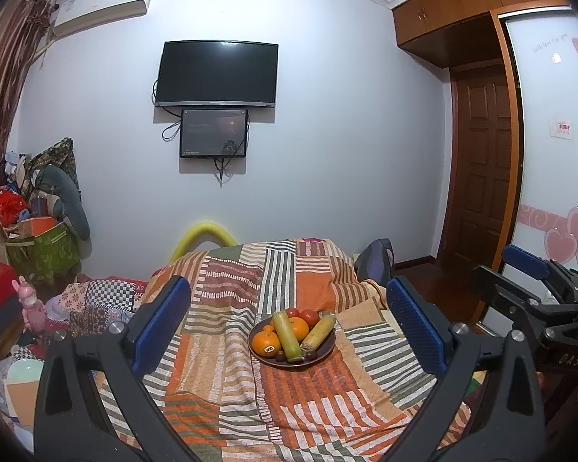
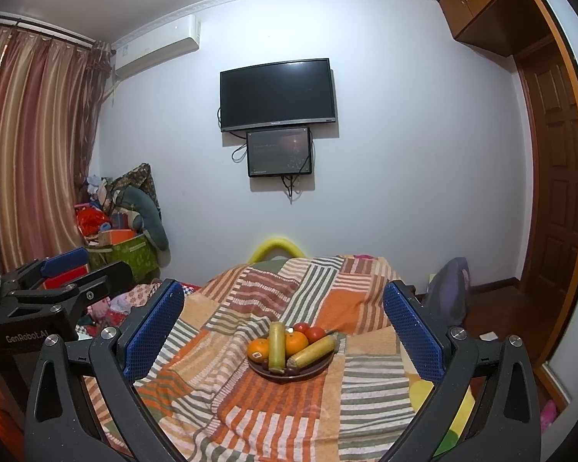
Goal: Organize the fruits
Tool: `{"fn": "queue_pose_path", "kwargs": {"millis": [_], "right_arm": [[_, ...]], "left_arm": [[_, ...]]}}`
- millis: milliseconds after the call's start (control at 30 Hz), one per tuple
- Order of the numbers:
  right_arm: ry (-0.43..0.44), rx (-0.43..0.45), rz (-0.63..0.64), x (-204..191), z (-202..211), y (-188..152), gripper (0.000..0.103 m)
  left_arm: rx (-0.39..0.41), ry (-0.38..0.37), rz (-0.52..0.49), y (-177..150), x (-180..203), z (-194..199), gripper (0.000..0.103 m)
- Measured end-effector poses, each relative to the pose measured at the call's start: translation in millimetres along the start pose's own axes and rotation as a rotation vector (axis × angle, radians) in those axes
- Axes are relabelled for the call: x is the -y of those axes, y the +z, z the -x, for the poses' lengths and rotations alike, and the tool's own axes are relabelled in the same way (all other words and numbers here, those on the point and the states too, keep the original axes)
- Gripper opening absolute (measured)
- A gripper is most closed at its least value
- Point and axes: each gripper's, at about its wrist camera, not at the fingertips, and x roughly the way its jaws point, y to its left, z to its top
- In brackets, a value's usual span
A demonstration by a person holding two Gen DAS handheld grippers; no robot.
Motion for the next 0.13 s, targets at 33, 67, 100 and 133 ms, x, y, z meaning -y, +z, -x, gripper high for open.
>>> {"fn": "queue_pose_path", "kwargs": {"millis": [33,67,100,133], "right_arm": [[0.001,-0.002,0.000,0.2,-0.3,-0.1,0.103],[0.001,-0.003,0.000,0.4,-0.5,-0.1,0.103],[0.000,-0.004,0.000,0.8,-0.8,-0.1,0.103],[0.000,-0.005,0.000,0.7,-0.8,-0.8,0.103]], "left_arm": [[-0.003,0.000,-0.001,-0.3,0.6,-0.6,0.103],[-0.007,-0.002,0.001,-0.5,0.6,-1.3,0.103],[-0.011,-0.004,0.003,-0.6,0.3,-2.0,0.103],[-0.015,-0.006,0.005,-0.8,-0.1,-2.8,0.103]]}}
